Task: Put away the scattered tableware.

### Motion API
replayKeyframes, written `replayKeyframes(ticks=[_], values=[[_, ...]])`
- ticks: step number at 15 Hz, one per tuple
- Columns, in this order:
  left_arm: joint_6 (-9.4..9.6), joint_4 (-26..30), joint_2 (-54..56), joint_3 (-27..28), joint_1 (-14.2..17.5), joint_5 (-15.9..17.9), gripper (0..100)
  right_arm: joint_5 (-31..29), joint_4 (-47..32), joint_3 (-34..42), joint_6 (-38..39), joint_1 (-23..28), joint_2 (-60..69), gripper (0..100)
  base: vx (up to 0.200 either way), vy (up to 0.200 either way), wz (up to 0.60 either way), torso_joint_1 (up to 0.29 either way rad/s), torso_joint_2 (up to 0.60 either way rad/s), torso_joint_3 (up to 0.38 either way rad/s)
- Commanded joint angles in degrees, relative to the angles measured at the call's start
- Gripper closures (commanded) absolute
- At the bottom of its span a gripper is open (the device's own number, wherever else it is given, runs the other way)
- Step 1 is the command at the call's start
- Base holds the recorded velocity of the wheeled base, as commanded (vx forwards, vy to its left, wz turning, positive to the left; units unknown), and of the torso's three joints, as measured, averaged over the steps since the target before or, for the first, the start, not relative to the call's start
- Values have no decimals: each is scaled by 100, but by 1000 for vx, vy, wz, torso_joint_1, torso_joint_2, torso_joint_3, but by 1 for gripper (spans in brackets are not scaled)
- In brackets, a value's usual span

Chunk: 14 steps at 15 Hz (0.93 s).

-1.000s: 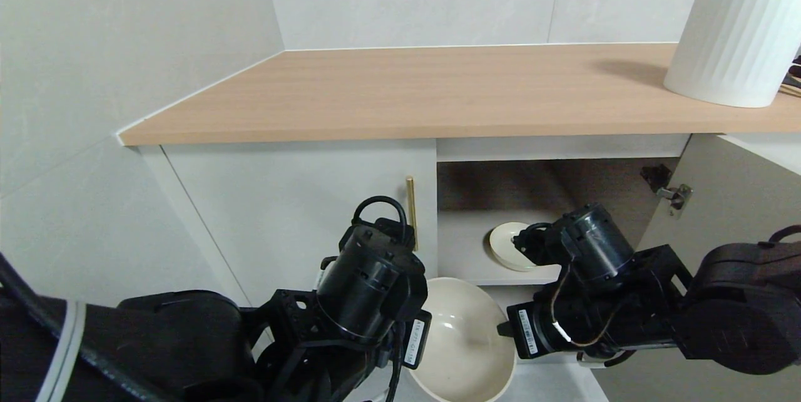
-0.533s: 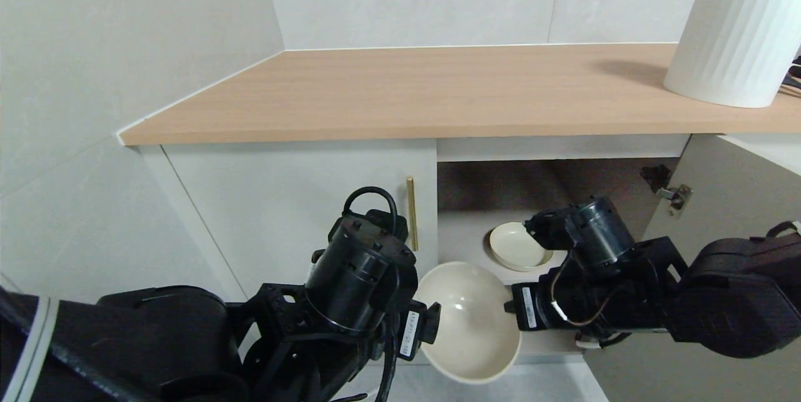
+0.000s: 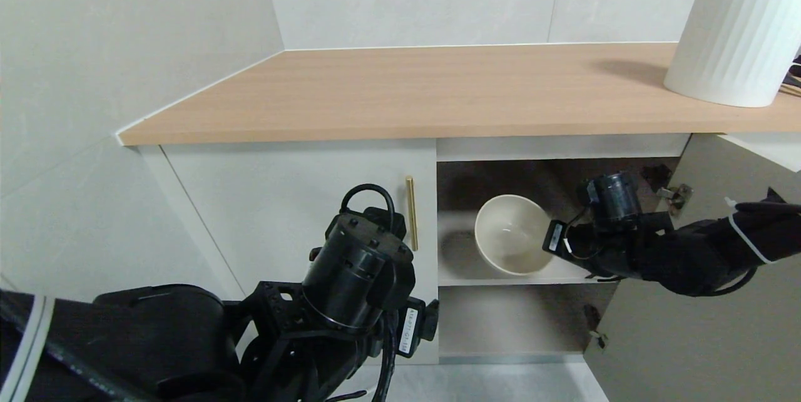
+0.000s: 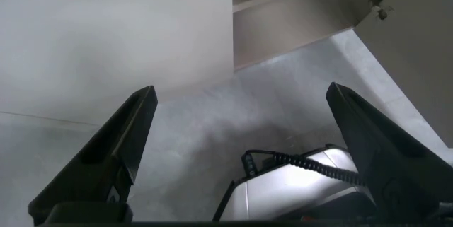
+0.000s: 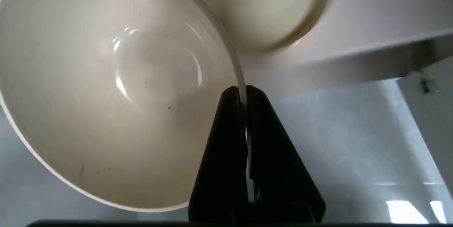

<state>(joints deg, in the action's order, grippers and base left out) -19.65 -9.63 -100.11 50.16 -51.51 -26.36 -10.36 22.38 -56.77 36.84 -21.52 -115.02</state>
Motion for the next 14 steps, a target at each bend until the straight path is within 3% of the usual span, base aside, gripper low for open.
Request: replayKeyframes(ticks=[1, 8, 14], values=[[-4, -4, -17, 2, 9, -1, 0, -142, 12, -335, 130, 253, -443, 100, 0, 0, 0, 0, 0, 0], [-4, -4, -26, 11, 18, -1, 0, -414, 12, -1082, 403, 526, -1321, 100, 0, 0, 0, 0, 0, 0], [-4, -4, -35, 2, 27, -1, 0, -484, 12, -1231, 464, 561, -1488, 100, 0, 0, 0, 0, 0, 0]])
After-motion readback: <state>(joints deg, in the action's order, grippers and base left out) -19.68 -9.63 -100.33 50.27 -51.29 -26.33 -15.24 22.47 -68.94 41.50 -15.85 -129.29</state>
